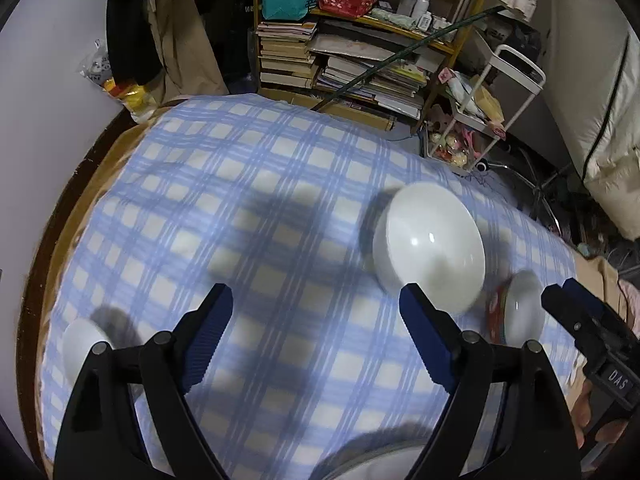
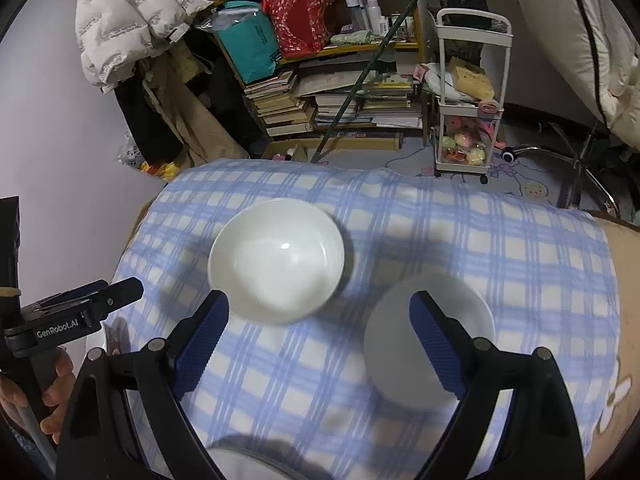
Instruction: Organize plates and bowls
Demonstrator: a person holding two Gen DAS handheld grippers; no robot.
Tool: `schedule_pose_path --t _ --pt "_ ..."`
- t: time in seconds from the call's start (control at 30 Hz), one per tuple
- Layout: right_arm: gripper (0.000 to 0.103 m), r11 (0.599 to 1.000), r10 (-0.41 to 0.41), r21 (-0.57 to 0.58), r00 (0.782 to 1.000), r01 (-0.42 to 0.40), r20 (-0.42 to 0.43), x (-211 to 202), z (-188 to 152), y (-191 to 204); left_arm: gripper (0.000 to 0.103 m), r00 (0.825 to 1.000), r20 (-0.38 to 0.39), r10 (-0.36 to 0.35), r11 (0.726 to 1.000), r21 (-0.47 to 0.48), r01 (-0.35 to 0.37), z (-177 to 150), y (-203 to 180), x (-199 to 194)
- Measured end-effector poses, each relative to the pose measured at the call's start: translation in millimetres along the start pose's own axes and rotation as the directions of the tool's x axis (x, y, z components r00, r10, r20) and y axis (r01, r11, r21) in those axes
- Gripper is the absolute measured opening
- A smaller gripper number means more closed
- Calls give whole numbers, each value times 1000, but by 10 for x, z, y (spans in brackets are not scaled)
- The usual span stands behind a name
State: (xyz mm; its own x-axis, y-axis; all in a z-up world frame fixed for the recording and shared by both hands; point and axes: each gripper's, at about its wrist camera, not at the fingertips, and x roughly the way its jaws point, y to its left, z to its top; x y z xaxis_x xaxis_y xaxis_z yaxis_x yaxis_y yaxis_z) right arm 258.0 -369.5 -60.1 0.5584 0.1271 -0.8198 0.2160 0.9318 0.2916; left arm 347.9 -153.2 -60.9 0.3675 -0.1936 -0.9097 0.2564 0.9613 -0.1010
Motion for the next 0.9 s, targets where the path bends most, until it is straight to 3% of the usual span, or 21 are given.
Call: schedule_pose_path --t 0.33,0.47,0.53,0.6,0.63,0.7,0.83,0.9 --pt "94 1000 -3 -2 998 3 -58 539 275 -155 84 999 -18 -38 999 27 39 288 -152 433" --pt "83 1000 8 -7 995 -8 -98 754 321 -182 84 999 -43 -19 996 82 22 331 -259 579" --pt "73 1000 7 -24 993 -10 -115 837 342 -154 84 997 -76 -10 993 120 19 331 -329 673" --pt "53 999 17 -38 992 -22 -125 911 357 -137 82 997 -69 35 986 164 -23 315 -394 739" --pt "52 999 24 -41 991 -30 -135 958 365 -129 79 997 -70 38 984 176 -25 303 -415 759" --pt "49 998 17 -49 988 -25 -151 1038 368 -110 52 992 -124 -7 983 183 30 279 -451 858" --pt "31 997 -25 -73 981 11 -194 1191 366 -61 35 989 -149 -22 989 143 43 216 -449 967" --pt "19 996 -37 -91 971 16 -235 1277 351 -39 23 985 -163 -64 991 103 82 184 -421 1000"
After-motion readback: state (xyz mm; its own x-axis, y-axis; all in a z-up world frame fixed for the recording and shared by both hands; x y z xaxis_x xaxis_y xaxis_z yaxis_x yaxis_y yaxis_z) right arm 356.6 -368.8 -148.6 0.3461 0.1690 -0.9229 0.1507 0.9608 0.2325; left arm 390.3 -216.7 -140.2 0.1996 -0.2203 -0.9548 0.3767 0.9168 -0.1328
